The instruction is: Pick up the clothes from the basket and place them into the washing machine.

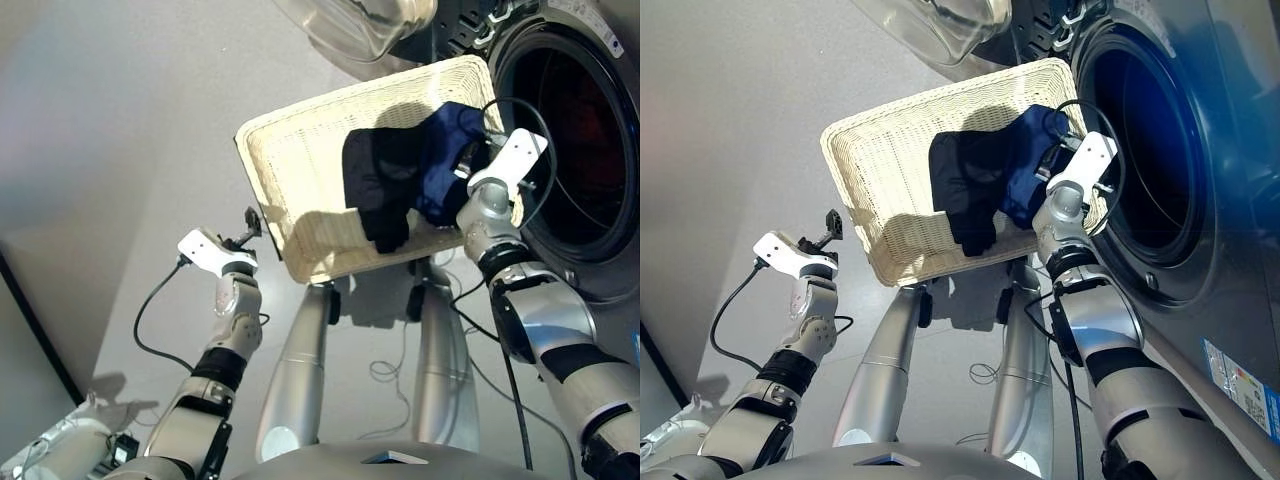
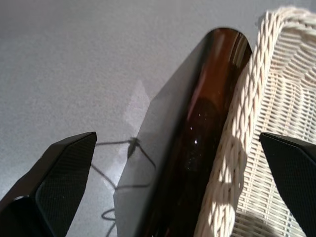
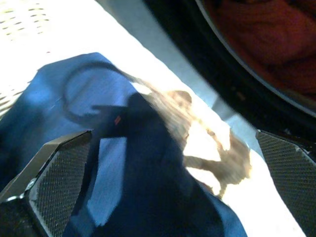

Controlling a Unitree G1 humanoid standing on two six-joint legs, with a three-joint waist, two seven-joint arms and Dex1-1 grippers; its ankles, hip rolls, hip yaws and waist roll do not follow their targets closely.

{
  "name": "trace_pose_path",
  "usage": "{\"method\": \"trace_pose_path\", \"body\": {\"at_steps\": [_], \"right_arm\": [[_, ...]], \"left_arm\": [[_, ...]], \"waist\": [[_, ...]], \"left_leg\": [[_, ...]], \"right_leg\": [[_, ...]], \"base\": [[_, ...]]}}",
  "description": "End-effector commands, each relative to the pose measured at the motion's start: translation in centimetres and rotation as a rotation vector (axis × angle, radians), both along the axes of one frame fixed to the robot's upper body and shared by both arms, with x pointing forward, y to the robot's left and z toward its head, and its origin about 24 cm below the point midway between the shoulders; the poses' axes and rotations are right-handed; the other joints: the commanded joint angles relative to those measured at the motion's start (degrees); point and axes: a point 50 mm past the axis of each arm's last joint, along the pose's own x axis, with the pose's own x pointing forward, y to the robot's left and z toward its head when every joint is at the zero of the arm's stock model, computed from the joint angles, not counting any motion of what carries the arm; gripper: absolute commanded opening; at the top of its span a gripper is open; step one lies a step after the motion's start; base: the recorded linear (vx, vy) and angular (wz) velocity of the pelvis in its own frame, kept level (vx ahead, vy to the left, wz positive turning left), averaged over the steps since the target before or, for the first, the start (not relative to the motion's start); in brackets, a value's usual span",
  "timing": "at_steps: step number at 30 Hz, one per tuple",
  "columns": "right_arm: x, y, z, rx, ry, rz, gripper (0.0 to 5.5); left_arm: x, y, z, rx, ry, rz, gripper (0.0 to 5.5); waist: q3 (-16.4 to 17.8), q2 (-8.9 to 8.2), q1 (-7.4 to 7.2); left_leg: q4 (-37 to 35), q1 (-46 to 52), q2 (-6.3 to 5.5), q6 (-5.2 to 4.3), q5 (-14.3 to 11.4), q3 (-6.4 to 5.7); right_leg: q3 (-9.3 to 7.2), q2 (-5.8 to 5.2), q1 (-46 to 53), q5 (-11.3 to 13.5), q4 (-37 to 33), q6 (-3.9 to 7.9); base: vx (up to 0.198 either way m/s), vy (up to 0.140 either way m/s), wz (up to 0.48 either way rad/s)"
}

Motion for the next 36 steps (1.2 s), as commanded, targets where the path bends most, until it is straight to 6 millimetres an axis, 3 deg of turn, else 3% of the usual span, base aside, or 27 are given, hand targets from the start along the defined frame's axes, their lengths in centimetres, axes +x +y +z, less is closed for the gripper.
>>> {"method": "trace_pose_path", "body": {"at_steps": [1, 9, 10, 11, 19, 22, 23, 26, 29, 36], "right_arm": [[-0.6, 1.4, 0.8, -0.083, -0.114, 0.111, 5.5], [-3.8, 5.0, -2.9, -0.24, -0.092, 0.372, 5.5], [-4.3, 5.9, -3.1, -0.278, -0.1, 0.429, 5.5], [-4.5, 6.3, -3.1, -0.301, -0.109, 0.46, 5.5], [-7.0, 9.7, -3.0, -0.582, -0.185, 0.717, 5.5], [-8.2, 10.8, -2.3, -0.681, -0.25, 0.813, 5.5], [-8.4, 11.0, -2.0, -0.7, -0.267, 0.837, 5.5], [-9.0, 11.5, -1.3, -0.735, -0.314, 0.875, 5.5], [-9.2, 11.7, -0.3, -0.773, -0.369, 0.884, 5.5], [-9.4, 11.3, 1.3, -0.795, -0.434, 0.854, 5.5]], "left_arm": [[0.5, 0.9, 1.6, 0.176, -0.066, 0.016, 5.5], [2.7, -2.9, 1.9, 0.406, -0.048, -0.174, 5.5], [3.0, -3.3, 1.9, 0.408, -0.039, -0.191, 5.5], [3.2, -3.5, 2.0, 0.411, -0.039, -0.199, 5.5], [4.8, -4.8, 2.3, 0.413, 0.004, -0.224, 5.5], [5.7, -4.9, 3.6, 0.376, -0.021, -0.201, 5.5], [5.9, -5.1, 3.8, 0.371, -0.026, -0.198, 5.5], [6.4, -4.9, 4.3, 0.372, -0.015, -0.174, 5.5], [6.9, -4.6, 5.3, 0.37, -0.033, -0.151, 5.5], [7.6, -5.1, 6.9, 0.382, -0.073, -0.145, 5.5]], "waist": [[-0.7, 0.49, -0.71], [-0.4, -0.92, -3.73], [-0.3, -1.17, -4.23], [-0.2, -1.48, -4.89], [-0.7, -2.61, -8.22], [-0.7, -3.07, -10.01], [-0.7, -2.96, -10.25], [-0.2, -3.31, -11.42], [0.3, -3.64, -12.4], [1.6, -3.61, -13.82]], "left_leg": [[-4.1, 0.3, -0.05, 0.16, 2.5, 0.2], [-9.1, 7.9, 0.64, -0.65, 3.4, 1.31], [-9.7, 9.0, 0.77, -0.72, 3.6, 1.64], [-10.3, 8.8, 0.5, -0.49, 5.3, 2.06], [-12.2, 10.9, 1.1, -0.53, 5.2, 3.18], [-7.7, 8.0, 1.2, 0.3, 2.9, 3.52], [-4.9, 7.2, 1.63, 0.31, 0.0, 3.13], [1.6, 2.4, 2.14, 0.95, -2.6, 3.12], [6.8, -1.4, 2.6, 1.36, -4.2, 3.1], [13.0, -6.7, 2.54, 1.33, -5.5, 3.33]], "right_leg": [[-1.78, 0.59, 2.4, 3.9, -3.9, 3.19], [-1.25, 1.01, 8.9, 5.7, -9.4, 3.69], [-1.09, 1.26, 9.6, 5.9, -9.9, 3.71], [-1.11, 1.02, 9.6, 7.5, -10.9, 3.35], [0.5, 2.21, 10.0, 7.9, -12.1, 3.37], [1.49, 3.08, 7.3, 7.6, -10.1, 2.9], [1.9, 3.87, 6.7, 5.9, -8.5, 3.04], [2.75, 5.19, 3.1, 5.6, -6.0, 2.73], [3.39, 6.33, 0.0, 5.2, -3.0, 2.52], [3.62, 7.25, -5.3, 4.7, 2.5, 2.62]], "base": [[0.0, 0.0, 0.0], [0.002, 0.002, -0.022], [-0.071, 0.028, -0.17], [-0.071, 0.037, -0.171], [-0.008, 0.006, -0.046], [0.025, -0.006, -0.046], [0.074, -0.014, -0.232], [0.023, 0.005, -0.4], [-0.011, 0.003, -0.37], [-0.003, -0.002, -0.064]]}}
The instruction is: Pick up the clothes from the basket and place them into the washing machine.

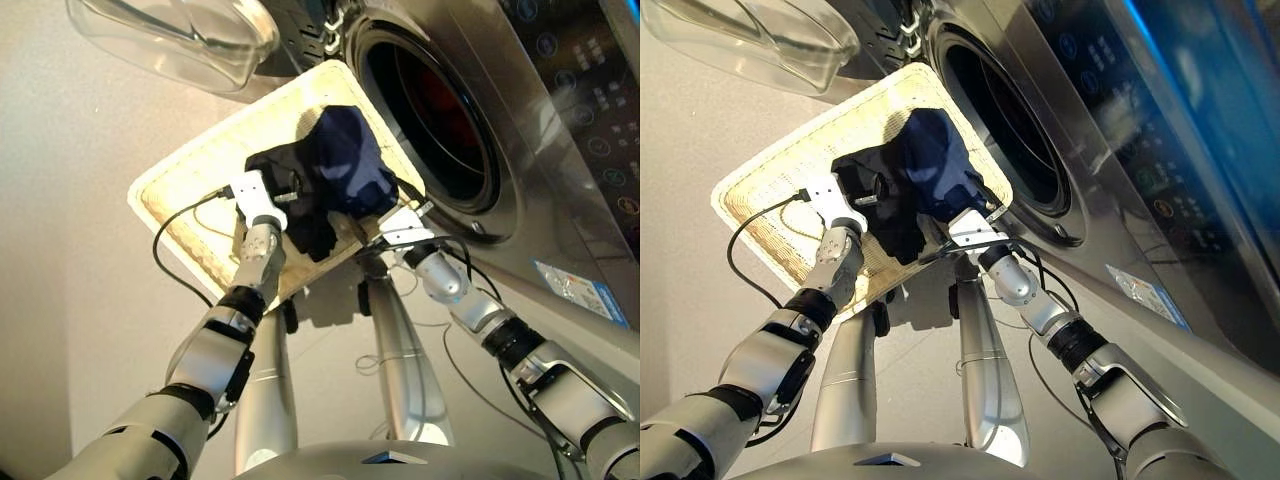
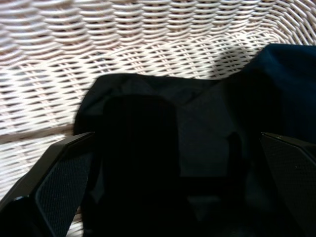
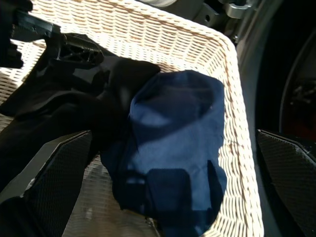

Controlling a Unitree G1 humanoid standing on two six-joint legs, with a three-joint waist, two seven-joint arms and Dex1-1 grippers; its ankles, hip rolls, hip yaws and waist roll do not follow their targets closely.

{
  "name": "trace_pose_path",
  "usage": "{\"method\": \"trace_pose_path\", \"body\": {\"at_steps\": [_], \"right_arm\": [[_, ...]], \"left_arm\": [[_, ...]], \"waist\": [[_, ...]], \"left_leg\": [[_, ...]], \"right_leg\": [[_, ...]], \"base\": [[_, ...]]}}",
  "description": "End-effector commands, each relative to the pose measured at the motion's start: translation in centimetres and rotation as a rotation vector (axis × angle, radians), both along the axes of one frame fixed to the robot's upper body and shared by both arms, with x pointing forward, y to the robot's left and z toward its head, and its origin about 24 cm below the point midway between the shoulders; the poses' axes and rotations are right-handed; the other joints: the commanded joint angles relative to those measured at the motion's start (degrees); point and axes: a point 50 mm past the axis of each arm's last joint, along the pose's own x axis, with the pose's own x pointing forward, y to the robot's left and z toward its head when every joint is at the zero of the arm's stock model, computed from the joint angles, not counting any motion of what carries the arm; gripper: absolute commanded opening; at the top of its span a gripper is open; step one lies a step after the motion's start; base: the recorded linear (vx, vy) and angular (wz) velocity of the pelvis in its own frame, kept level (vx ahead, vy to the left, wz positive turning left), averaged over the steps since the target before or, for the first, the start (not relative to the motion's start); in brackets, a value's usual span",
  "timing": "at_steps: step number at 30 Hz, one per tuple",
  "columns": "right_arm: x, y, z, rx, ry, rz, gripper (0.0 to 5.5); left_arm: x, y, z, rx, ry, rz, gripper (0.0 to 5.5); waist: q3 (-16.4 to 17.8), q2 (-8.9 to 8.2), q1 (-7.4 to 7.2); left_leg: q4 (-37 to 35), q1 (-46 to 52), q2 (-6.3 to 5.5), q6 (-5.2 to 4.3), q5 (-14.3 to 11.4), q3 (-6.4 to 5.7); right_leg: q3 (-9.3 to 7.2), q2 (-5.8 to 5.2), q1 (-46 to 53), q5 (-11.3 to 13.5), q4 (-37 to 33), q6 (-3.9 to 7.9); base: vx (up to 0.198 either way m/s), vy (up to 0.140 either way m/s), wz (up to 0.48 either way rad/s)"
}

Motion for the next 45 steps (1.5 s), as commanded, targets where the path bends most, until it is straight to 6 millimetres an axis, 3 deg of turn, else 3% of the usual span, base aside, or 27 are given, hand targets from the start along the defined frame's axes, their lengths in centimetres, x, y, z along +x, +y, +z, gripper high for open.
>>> {"method": "trace_pose_path", "body": {"at_steps": [1, 9, 10, 11, 12, 13, 20, 24, 27, 31, 32, 34, 37, 45], "right_arm": [[-1.0, 2.1, 3.6, 0.063, -0.173, 0.119, 5.5], [-1.7, 2.5, 4.7, 0.07, -0.21, 0.182, 5.5], [-1.7, 2.5, 4.8, 0.07, -0.21, 0.182, 5.5], [-1.9, 2.5, 4.9, 0.068, -0.213, 0.193, 5.5], [-2.0, 2.4, 4.9, 0.067, -0.213, 0.193, 5.5], [-2.0, 2.4, 4.8, 0.067, -0.211, 0.197, 5.5], [-1.1, 1.5, 3.2, -0.017, -0.174, 0.131, 5.5], [-0.1, 1.0, 1.1, -0.143, -0.137, 0.076, 5.5], [0.7, 0.7, -0.4, -0.245, -0.106, 0.047, 5.5], [1.5, 1.1, -2.0, -0.333, -0.07, 0.03, 5.5], [1.6, 1.3, -2.1, -0.35, -0.087, 0.025, 5.5], [1.7, 1.6, -2.1, -0.372, -0.105, 0.025, 5.5], [2.1, 2.3, -1.7, -0.384, -0.149, 0.017, 5.5], [2.8, 5.0, 0.5, -0.372, -0.248, 0.047, 5.5]], "left_arm": [[0.8, 0.2, 2.1, -0.004, -0.069, 0.03, 5.5], [1.9, 1.5, 3.5, 0.008, -0.067, 0.073, 5.5], [1.9, 1.5, 3.5, 0.008, -0.067, 0.073, 5.22], [2.0, 1.6, 3.7, 0.018, -0.072, 0.068, 3.43], [2.0, 1.6, 3.7, 0.018, -0.072, 0.068, 2.46], [2.0, 1.6, 3.8, 0.022, -0.077, 0.066, 0.0], [1.8, 0.4, 4.5, 0.017, -0.135, 0.02, 0.0], [1.0, -0.4, 3.9, -0.037, -0.155, -0.027, 0.0], [0.5, -0.6, 4.0, -0.102, -0.189, -0.051, 0.0], [-0.4, -0.9, 4.2, -0.221, -0.239, -0.073, 0.0], [-0.6, -1.3, 4.2, -0.252, -0.248, -0.094, 0.0], [-0.9, -1.6, 4.2, -0.277, -0.258, -0.106, 0.0], [-1.9, -2.9, 4.5, -0.373, -0.291, -0.168, 0.0], [-3.5, -5.3, 5.7, -0.533, -0.339, -0.295, 0.0]], "waist": [[2.7, 0.83, -1.56], [3.1, 0.71, -3.4], [3.0, 0.74, -3.41], [2.9, 0.79, -3.57], [2.8, 0.81, -3.56], [2.8, 0.79, -3.72], [1.8, 1.56, -3.31], [1.1, 2.19, -1.69], [0.9, 2.61, -0.12], [0.3, 3.28, 2.13], [0.2, 3.3, 2.42], [0.0, 3.48, 2.9], [-1.0, 4.31, 4.88], [-1.8, 5.39, 7.31]], "left_leg": [[1.5, -3.4, -0.95, 0.66, 3.3, -2.68], [4.9, -7.3, -1.02, 1.03, 2.2, -2.2], [5.0, -7.4, -1.02, 1.04, 2.2, -2.2], [5.5, -8.0, -1.04, 1.04, 2.2, -2.11], [5.6, -8.1, -1.04, 1.04, 2.2, -2.11], [6.0, -8.5, -1.14, 0.94, 2.3, -2.09], [4.4, -7.5, -1.27, 0.69, 3.1, -2.46], [0.2, -3.7, -0.98, 0.29, 4.2, -2.74], [-6.5, 1.6, -0.89, -0.27, 5.9, -3.01], [-14.5, 8.3, -1.12, -0.86, 8.5, -3.15], [-17.1, 9.4, -1.64, -0.82, 11.3, -2.76], [-19.1, 11.0, -1.86, -1.0, 12.1, -2.89], [-24.8, 16.1, -2.08, -1.57, 14.2, -3.18], [-25.8, 18.7, -3.01, -1.18, 14.6, -3.81]], "right_leg": [[-4.06, 1.4, -2.5, 3.0, 2.9, 1.28], [-3.72, 2.29, -6.7, 2.8, 6.1, 1.35], [-3.73, 2.29, -6.8, 2.8, 6.1, 1.35], [-3.69, 2.44, -7.4, 2.8, 7.1, 1.33], [-3.68, 2.44, -7.6, 2.8, 7.1, 1.33], [-3.77, 2.44, -7.9, 2.8, 7.7, 1.35], [-4.25, 1.63, -6.5, 3.0, 6.6, 1.22], [-4.78, 0.16, -2.2, 3.2, 3.4, 1.05], [-5.53, -1.31, 3.4, 3.3, -2.0, 1.0], [-6.69, -2.5, 9.6, 3.5, -7.8, 1.08], [-7.14, -3.06, 10.5, 5.3, -9.8, 0.78], [-7.39, -3.09, 11.9, 5.4, -10.8, 0.86], [-8.38, -3.17, 15.7, 5.4, -13.5, 1.12], [-8.78, -3.46, 18.1, 5.5, -13.9, 0.94]], "base": [[0.0, 0.0, 0.0], [-0.001, 0.0, -0.024], [0.0, 0.0, 0.0], [0.0, 0.0, 0.0], [0.0, 0.0, 0.0], [0.0, 0.0, 0.0], [0.0, 0.0, 0.0], [0.002, -0.014, 0.015], [-0.003, -0.063, 0.127], [-0.028, -0.064, 0.26], [-0.088, -0.049, 0.212], [-0.037, -0.029, 0.224], [0.018, -0.03, 0.238], [0.001, -0.003, 0.023]]}}
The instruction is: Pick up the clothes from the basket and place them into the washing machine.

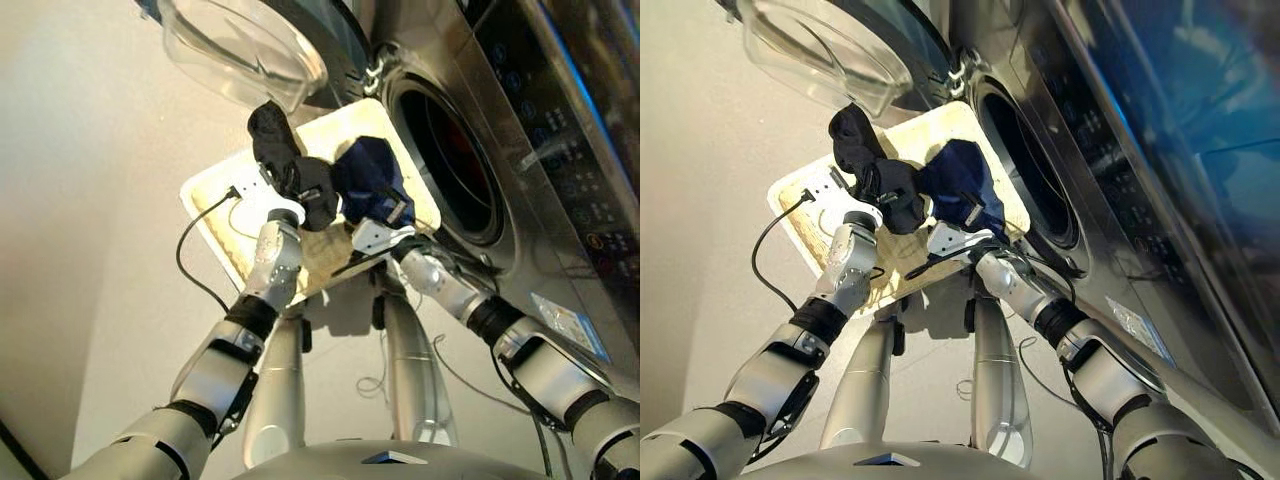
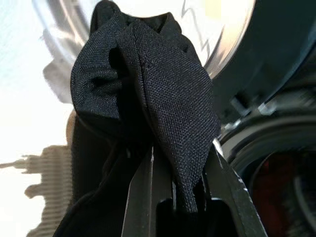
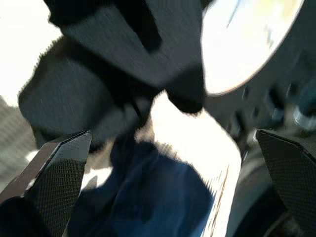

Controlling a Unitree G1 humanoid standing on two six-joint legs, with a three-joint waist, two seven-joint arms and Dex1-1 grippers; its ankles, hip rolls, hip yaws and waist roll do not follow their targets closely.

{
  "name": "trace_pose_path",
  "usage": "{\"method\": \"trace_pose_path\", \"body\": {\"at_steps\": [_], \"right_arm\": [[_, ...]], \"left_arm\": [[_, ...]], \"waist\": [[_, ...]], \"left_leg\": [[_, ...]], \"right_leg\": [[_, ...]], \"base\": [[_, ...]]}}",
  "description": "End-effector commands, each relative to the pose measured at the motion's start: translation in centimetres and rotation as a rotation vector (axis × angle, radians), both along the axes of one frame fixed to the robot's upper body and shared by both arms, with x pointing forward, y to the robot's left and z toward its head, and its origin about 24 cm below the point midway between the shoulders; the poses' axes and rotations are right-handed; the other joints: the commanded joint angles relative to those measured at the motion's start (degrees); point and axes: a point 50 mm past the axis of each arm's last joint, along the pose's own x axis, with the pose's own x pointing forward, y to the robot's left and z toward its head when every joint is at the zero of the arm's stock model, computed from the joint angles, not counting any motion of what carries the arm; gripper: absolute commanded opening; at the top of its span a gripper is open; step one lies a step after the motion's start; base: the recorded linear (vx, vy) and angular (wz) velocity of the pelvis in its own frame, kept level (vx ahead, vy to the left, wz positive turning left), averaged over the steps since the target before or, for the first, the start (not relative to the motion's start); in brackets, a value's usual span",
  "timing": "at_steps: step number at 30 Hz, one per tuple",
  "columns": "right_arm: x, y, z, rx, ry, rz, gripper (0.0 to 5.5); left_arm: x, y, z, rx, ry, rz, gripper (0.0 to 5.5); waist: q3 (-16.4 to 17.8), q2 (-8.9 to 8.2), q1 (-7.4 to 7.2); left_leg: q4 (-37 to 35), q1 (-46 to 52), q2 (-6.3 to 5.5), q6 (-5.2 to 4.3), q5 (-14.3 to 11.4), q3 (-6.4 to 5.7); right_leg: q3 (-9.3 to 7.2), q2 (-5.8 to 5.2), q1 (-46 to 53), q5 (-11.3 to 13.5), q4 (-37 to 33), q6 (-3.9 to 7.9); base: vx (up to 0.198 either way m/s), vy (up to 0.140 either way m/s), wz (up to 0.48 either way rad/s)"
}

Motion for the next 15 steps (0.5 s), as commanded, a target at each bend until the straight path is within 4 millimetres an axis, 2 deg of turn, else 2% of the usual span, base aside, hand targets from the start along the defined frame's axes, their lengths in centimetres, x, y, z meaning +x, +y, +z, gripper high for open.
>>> {"method": "trace_pose_path", "body": {"at_steps": [1, 7, 12, 14, 15], "right_arm": [[0.0, 2.4, 1.4, 0.017, -0.076, 0.068, 5.5], [0.6, 4.5, 3.0, 0.032, -0.117, 0.095, 5.5], [1.3, 5.5, 3.5, 0.019, -0.146, 0.068, 5.5], [1.6, 5.4, 3.5, 0.023, -0.146, 0.035, 0.0], [1.8, 5.3, 3.7, 0.028, -0.155, 0.02, 0.0]], "left_arm": [[-1.0, -1.2, 2.7, -0.118, -0.154, -0.066, 0.0], [-2.2, -3.0, 3.2, -0.178, -0.173, -0.185, 0.0], [-2.9, -4.1, 3.5, -0.226, -0.174, -0.254, 0.0], [-3.4, -4.3, 3.8, -0.246, -0.188, -0.282, 0.0], [-3.5, -4.2, 3.9, -0.245, -0.194, -0.29, 0.0]], "waist": [[-2.7, 3.53, 0.09], [-3.2, 4.77, 1.91], [-3.4, 5.36, 2.88], [-3.5, 5.64, 3.24], [-3.5, 5.77, 3.44]], "left_leg": [[-0.3, -4.1, -1.09, 1.14, 4.3, 1.04], [-0.4, -4.1, -1.42, 1.19, 4.8, 0.58], [-0.2, -4.4, -1.71, 1.24, 5.0, 0.41], [0.0, -4.6, -1.83, 1.33, 5.1, 0.34], [0.2, -4.8, -1.87, 1.35, 5.1, 0.31]], "right_leg": [[-1.33, 1.11, 1.4, 5.5, -5.8, 3.75], [-1.38, 0.9, 1.5, 5.7, -5.7, 3.84], [-1.2, 0.89, 1.2, 5.7, -5.4, 3.8], [-1.1, 0.91, 1.1, 5.7, -5.3, 3.76], [-1.04, 0.89, 1.0, 5.7, -5.2, 3.74]], "base": [[0.0, 0.0, 0.0], [0.0, 0.0, 0.0], [0.0, 0.0, 0.0], [0.0, 0.0, 0.0], [0.0, 0.0, 0.0]]}}
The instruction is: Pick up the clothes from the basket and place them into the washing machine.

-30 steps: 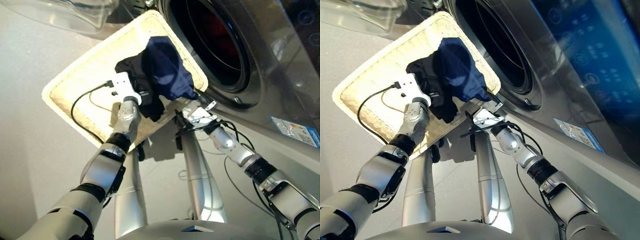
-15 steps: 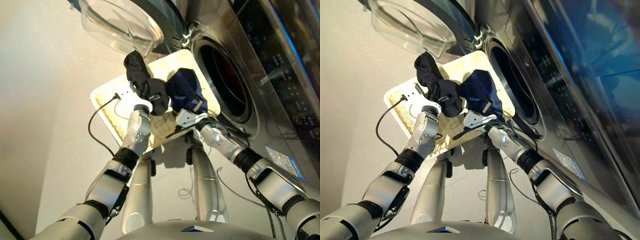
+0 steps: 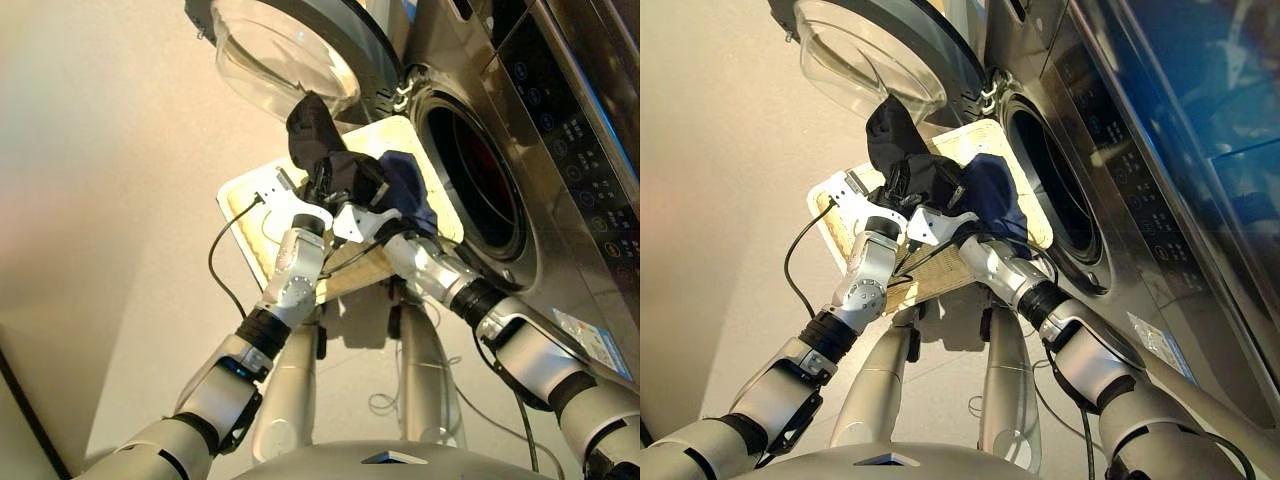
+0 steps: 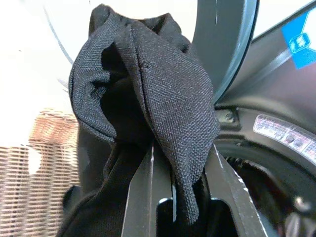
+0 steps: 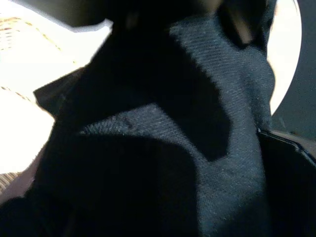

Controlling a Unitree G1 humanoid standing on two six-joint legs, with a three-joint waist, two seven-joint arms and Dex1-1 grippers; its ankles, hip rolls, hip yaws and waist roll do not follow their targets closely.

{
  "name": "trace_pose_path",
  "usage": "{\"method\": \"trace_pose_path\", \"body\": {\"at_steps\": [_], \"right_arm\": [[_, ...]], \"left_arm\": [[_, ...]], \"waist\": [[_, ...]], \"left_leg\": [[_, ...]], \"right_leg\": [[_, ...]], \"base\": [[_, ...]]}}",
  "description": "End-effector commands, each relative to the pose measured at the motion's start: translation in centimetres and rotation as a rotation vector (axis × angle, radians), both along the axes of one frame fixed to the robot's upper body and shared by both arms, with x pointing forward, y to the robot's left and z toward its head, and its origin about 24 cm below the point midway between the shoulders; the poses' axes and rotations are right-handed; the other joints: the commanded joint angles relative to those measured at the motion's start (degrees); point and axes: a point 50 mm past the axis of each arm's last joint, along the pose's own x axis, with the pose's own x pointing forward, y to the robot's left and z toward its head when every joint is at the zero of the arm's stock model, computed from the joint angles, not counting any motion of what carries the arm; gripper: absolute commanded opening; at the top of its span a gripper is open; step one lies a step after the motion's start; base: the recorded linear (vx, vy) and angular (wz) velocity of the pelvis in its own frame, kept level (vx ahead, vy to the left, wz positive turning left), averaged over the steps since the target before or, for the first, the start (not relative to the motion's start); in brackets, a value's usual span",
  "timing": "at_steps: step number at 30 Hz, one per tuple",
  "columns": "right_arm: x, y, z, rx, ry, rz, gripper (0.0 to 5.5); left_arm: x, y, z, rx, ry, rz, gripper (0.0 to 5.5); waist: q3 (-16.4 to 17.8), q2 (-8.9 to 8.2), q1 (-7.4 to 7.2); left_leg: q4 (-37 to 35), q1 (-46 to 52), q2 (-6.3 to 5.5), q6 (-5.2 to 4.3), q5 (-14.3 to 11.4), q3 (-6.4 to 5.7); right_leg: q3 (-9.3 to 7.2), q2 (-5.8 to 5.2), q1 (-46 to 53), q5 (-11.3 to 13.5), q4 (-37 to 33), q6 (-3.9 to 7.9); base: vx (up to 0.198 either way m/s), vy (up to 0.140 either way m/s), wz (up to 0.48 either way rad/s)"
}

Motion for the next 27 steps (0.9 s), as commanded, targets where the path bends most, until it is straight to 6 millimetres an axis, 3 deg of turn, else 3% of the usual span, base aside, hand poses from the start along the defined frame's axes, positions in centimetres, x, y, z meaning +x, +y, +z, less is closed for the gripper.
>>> {"method": "trace_pose_path", "body": {"at_steps": [1, 7, 8, 9, 14, 21, 24, 27], "right_arm": [[0.4, 3.3, 2.9, 0.05, -0.104, 0.047, 0.0], [0.8, 2.7, 4.7, 0.135, -0.133, 0.022, 0.0], [0.8, 2.4, 4.7, 0.152, -0.133, 0.011, 0.0], [0.8, 2.1, 4.7, 0.163, -0.132, -0.002, 0.0], [1.3, -0.3, 4.1, 0.161, -0.169, -0.122, 0.0], [2.1, -5.5, 1.5, 0.15, -0.172, -0.403, 0.0], [2.7, -8.1, 1.4, 0.154, -0.187, -0.536, 0.0], [3.5, -11.1, 2.9, 0.166, -0.251, -0.679, 0.0]], "left_arm": [[-1.7, -1.4, 3.7, -0.076, -0.193, -0.109, 0.0], [-1.9, -1.1, 3.2, -0.043, -0.181, -0.111, 0.0], [-1.8, -0.9, 3.2, -0.038, -0.179, -0.102, 0.54], [-1.8, -0.7, 3.2, -0.036, -0.179, -0.091, 5.5], [-1.5, 1.6, 2.3, -0.06, -0.146, 0.013, 5.5], [-2.3, 8.1, 0.2, -0.183, -0.078, 0.351, 5.5], [-2.9, 10.3, -0.8, -0.202, -0.045, 0.475, 5.5], [-3.6, 12.3, -2.0, -0.18, -0.001, 0.568, 5.5]], "waist": [[-1.7, 2.59, 0.32], [-1.4, 2.58, 0.46], [-1.4, 2.54, 0.4], [-1.3, 2.49, 0.36], [-1.1, 2.34, 0.2], [-0.7, 2.43, 1.04], [-0.6, 2.49, 1.63], [-0.2, 2.69, 2.19]], "left_leg": [[0.1, -5.0, -0.96, 1.08, 4.6, 1.25], [0.9, -5.8, -1.1, 1.19, 4.5, 1.02], [1.0, -5.8, -1.07, 1.18, 4.4, 1.11], [1.1, -5.9, -1.08, 1.21, 4.4, 1.06], [1.9, -6.7, -1.15, 1.46, 3.9, 1.07], [4.1, -9.0, -1.5, 1.85, 3.2, 1.06], [4.9, -10.2, -1.65, 1.91, 3.0, 0.83], [5.6, -11.4, -1.72, 2.05, 3.1, 0.63]], "right_leg": [[-0.38, 1.59, 0.7, 6.1, -6.2, 3.67], [-0.17, 1.55, 0.0, 6.2, -5.6, 3.72], [-0.15, 1.55, 0.0, 6.1, -5.6, 3.73], [-0.13, 1.51, -0.1, 6.1, -5.6, 3.72], [0.01, 1.5, -0.8, 6.0, -5.2, 3.71], [0.24, 1.33, -3.1, 5.5, -2.9, 3.45], [-0.01, 1.02, -4.1, 5.2, -1.8, 3.36], [-0.06, 0.79, -5.5, 4.9, -0.6, 3.26]], "base": [[0.0, 0.0, 0.0], [0.0, 0.0, 0.0], [0.0, 0.0, 0.0], [0.0, 0.0, 0.0], [0.0, 0.0, 0.0], [0.0, 0.0, 0.0], [0.0, 0.0, 0.0], [0.0, 0.0, 0.0]]}}
